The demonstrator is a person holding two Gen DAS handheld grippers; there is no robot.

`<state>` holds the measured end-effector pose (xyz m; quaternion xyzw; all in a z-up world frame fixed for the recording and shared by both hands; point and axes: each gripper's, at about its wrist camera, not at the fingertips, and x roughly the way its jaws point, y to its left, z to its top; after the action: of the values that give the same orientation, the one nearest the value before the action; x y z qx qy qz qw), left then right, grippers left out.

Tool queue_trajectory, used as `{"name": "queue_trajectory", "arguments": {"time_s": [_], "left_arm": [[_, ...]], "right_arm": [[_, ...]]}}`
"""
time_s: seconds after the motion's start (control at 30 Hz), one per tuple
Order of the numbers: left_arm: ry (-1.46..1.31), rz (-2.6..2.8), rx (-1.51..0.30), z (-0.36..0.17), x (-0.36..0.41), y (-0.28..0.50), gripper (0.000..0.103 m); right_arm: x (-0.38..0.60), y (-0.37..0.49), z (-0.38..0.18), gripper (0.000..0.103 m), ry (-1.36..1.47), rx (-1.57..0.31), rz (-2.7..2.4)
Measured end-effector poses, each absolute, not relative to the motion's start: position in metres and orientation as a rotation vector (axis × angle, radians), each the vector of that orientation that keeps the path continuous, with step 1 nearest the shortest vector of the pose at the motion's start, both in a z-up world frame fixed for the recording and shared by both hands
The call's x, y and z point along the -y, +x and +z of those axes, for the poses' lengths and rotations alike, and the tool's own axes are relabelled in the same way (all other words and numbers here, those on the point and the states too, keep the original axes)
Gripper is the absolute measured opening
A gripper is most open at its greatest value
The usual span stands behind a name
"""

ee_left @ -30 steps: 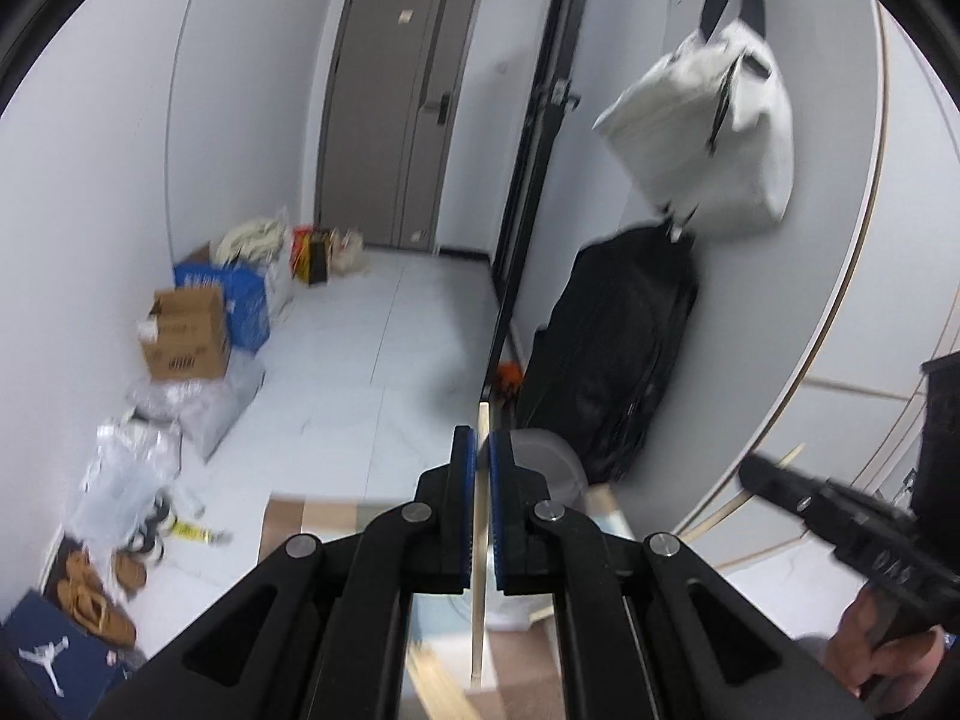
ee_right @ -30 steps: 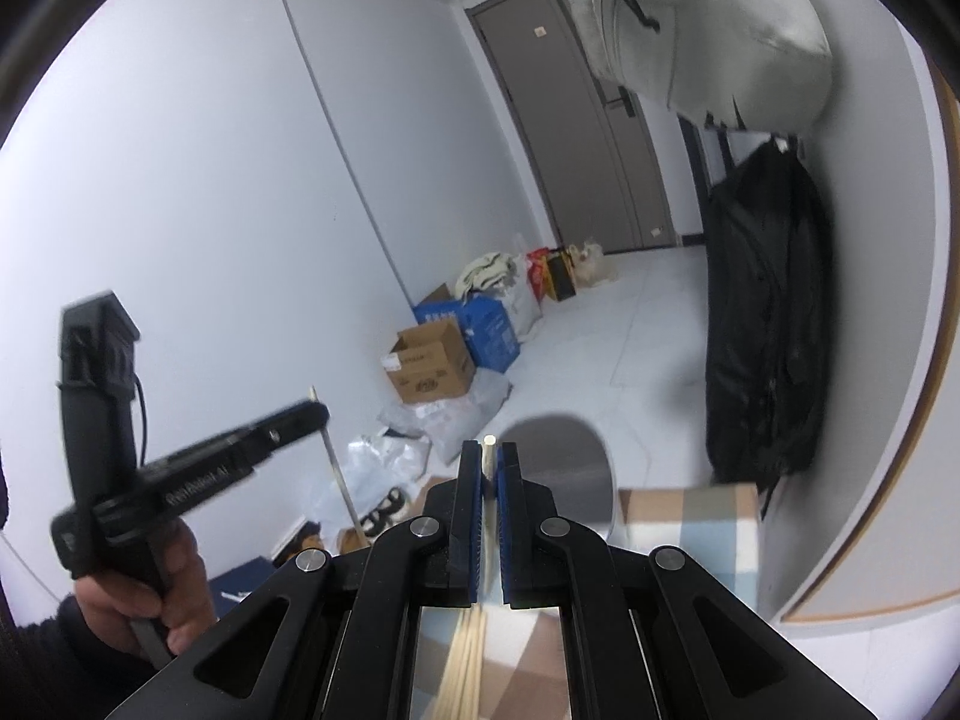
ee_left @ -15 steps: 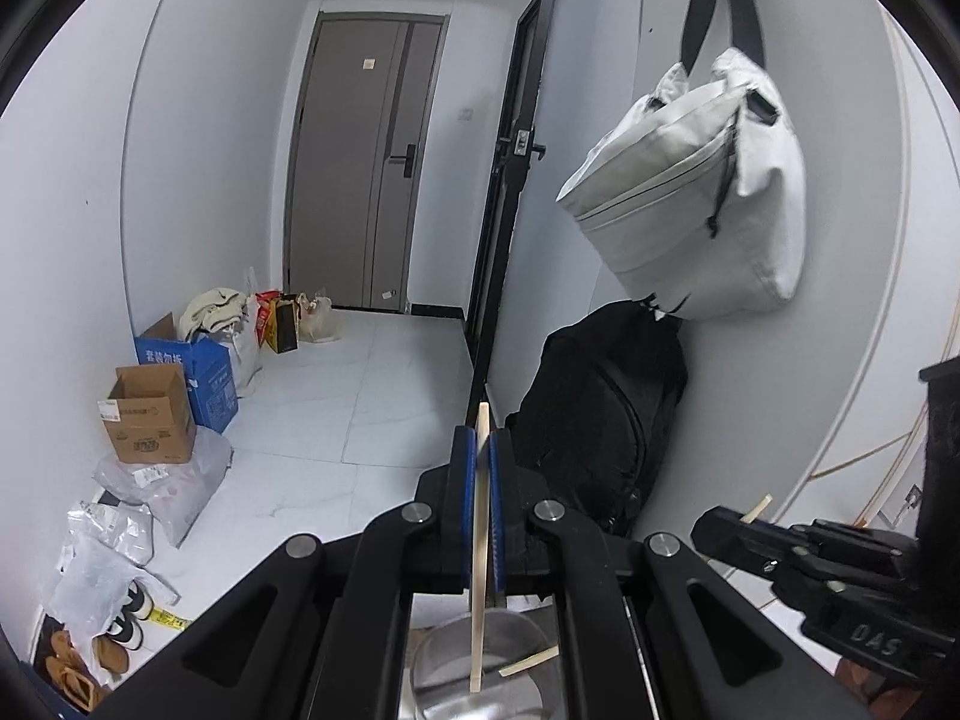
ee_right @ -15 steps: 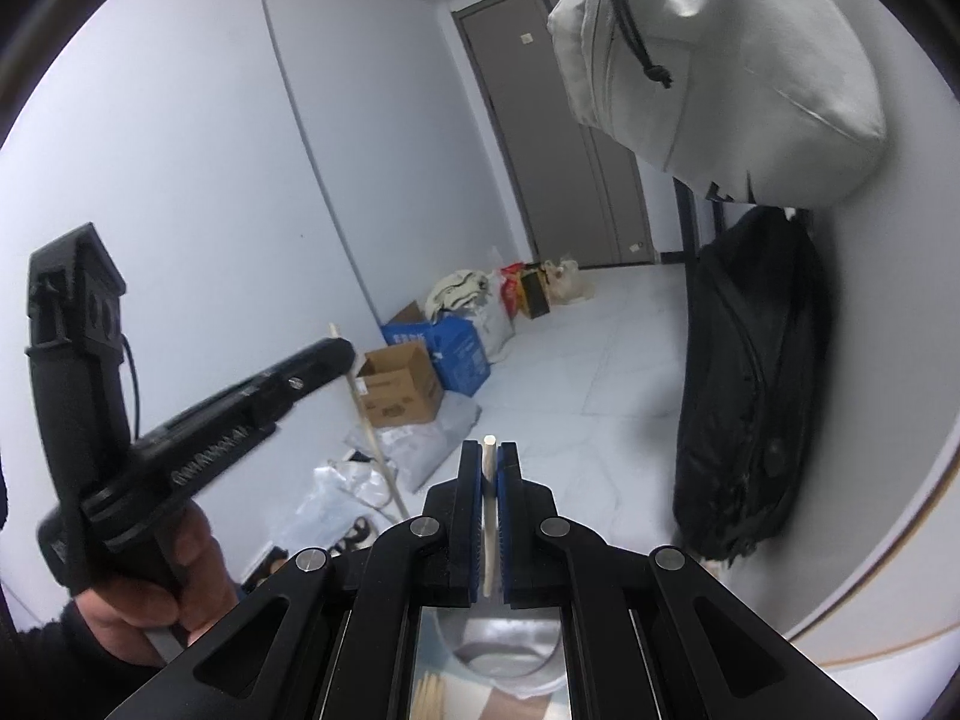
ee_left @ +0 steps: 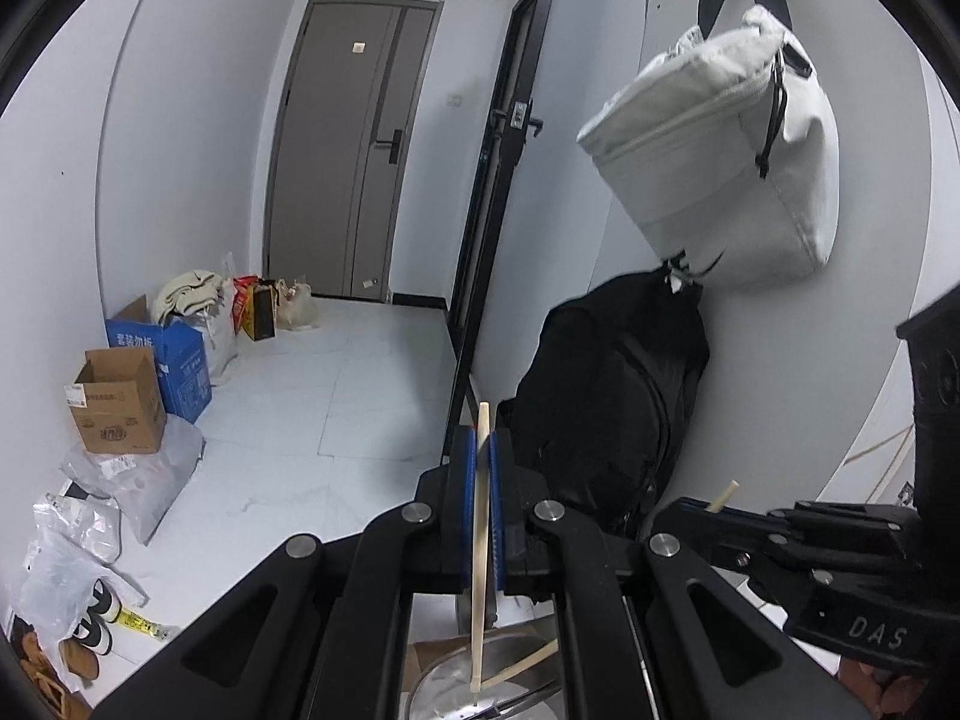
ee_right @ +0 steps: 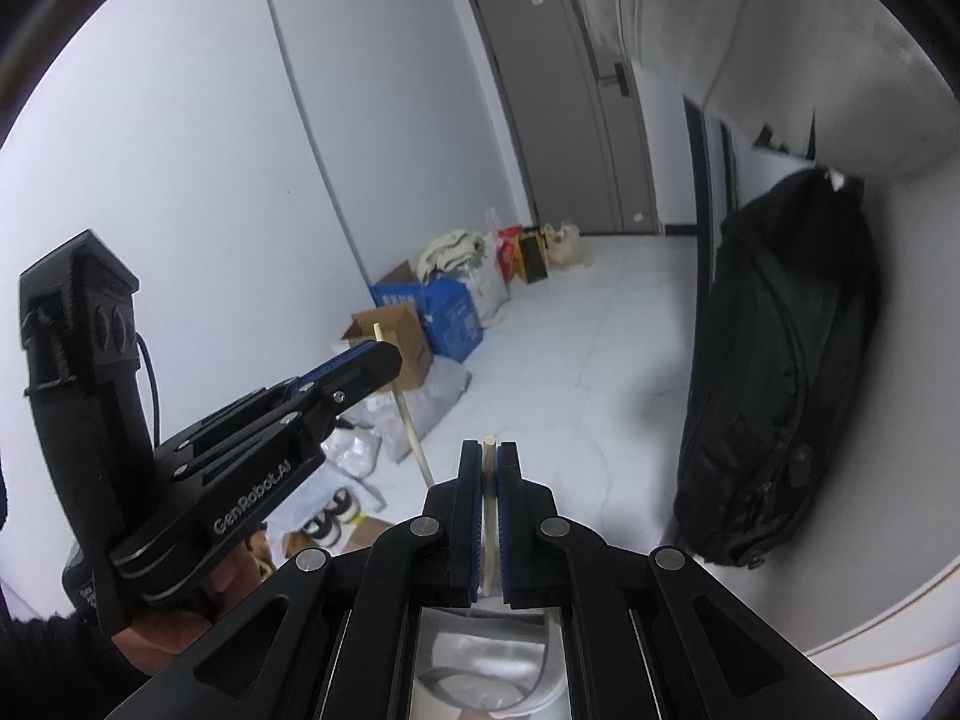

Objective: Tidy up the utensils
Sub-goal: 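Lower the chopstick into the holder and open the right gripper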

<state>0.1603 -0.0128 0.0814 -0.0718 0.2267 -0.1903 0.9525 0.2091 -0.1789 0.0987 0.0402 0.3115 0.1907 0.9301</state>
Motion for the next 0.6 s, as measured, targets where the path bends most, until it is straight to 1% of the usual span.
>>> {"name": "queue_trajectory", "arguments": {"time_s": [0.27,0.3,0.4,0.43,0.47,0.5,0.53,0.57,0.6], "left_arm": [[-0.141,-0.512,-0.537,0.064,0.017,0.163,0.000],[-0.134,-0.531,-0.561,0.062,0.018,0.165,0.001],[-0.134,-0.550,-0.618,0.058,0.015,0.169,0.001],[-0.130,-0.542,-0.626,0.060,0.013,0.169,0.001],[-0.126,-0.529,-0.634,0.062,0.011,0.168,0.009],[-0.129,-0.521,-0.639,0.064,0.010,0.166,0.021],[-0.138,-0.514,-0.635,0.065,0.008,0.165,0.027],[-0.151,-0.511,-0.623,0.069,0.005,0.162,0.037],[-0.165,-0.505,-0.611,0.072,0.002,0.158,0.042]], "right_arm": [[0.181,0.229,0.069,0.004,0.147,-0.708,0.417],[0.183,0.232,0.064,0.007,0.167,-0.716,0.423],[0.191,0.236,0.055,0.008,0.226,-0.730,0.407],[0.195,0.236,0.053,0.010,0.252,-0.731,0.414],[0.200,0.235,0.052,0.013,0.278,-0.730,0.415],[0.205,0.233,0.051,0.021,0.297,-0.726,0.407],[0.211,0.230,0.051,0.027,0.320,-0.715,0.408],[0.215,0.226,0.053,0.029,0.338,-0.706,0.411],[0.219,0.223,0.054,0.035,0.352,-0.698,0.409]]}}
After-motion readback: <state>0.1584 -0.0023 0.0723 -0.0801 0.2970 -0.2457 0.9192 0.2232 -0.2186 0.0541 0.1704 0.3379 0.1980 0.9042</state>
